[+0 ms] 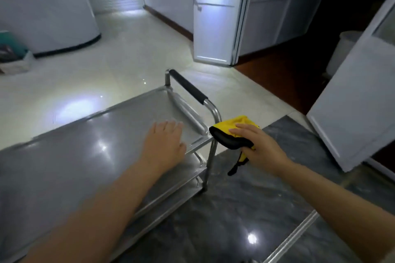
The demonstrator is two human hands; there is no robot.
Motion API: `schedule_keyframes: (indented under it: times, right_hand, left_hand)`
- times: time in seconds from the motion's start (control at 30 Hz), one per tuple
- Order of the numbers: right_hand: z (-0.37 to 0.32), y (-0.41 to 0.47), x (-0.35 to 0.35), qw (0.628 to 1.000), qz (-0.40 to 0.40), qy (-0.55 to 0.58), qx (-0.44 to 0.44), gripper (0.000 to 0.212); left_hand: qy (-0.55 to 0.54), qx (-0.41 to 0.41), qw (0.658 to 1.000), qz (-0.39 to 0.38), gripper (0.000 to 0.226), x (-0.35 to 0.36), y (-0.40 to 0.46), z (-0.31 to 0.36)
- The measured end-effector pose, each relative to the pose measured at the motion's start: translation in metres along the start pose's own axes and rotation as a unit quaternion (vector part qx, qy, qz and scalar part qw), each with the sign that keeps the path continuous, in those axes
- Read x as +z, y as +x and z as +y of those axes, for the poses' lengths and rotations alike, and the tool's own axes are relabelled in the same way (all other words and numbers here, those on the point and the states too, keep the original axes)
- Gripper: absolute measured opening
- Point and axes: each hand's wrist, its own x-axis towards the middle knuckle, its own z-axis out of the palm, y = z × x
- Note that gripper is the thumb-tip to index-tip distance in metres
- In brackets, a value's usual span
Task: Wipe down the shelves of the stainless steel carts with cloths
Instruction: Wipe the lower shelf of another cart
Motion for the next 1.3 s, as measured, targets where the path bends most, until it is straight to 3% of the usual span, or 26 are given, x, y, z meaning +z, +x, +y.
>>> schedule_keyframes:
  times: [0.17, 0.33, 0.5, 0.87, 1.3]
  right_hand:
    - [0.068, 0.046, -0.079, 0.999, 0.039, -0.011, -0.025, 0.057]
    - [0.139, 0.090, -0.136, 0.997, 0.070, 0.011, -0.030, 0.053]
    - [0.194, 0.140, -0.163, 0.997, 0.052, 0.045, -0.037, 0.050]
    - [0.271, 0.335, -0.146, 0.992, -0.015, 0.070, -0.102, 0.053]
    - [0.333, 0.614, -0.132, 0.972, -0.089, 0.077, -0.204, 0.059]
  left_hand:
    - [-0.031, 0.033, 0.998, 0.049, 0.058, -0.028, 0.086, 0.065]
    - [-0.006, 0.020, 0.999, 0.036, 0.063, -0.031, 0.172, 0.117]
    - [0.024, 0.000, 1.000, 0.011, 0.066, -0.032, 0.235, 0.131]
    - [0.068, -0.100, 0.993, -0.016, 0.070, 0.004, 0.399, 0.063]
    - [0.037, -0.192, 0.980, -0.040, 0.073, 0.043, 0.609, -0.024]
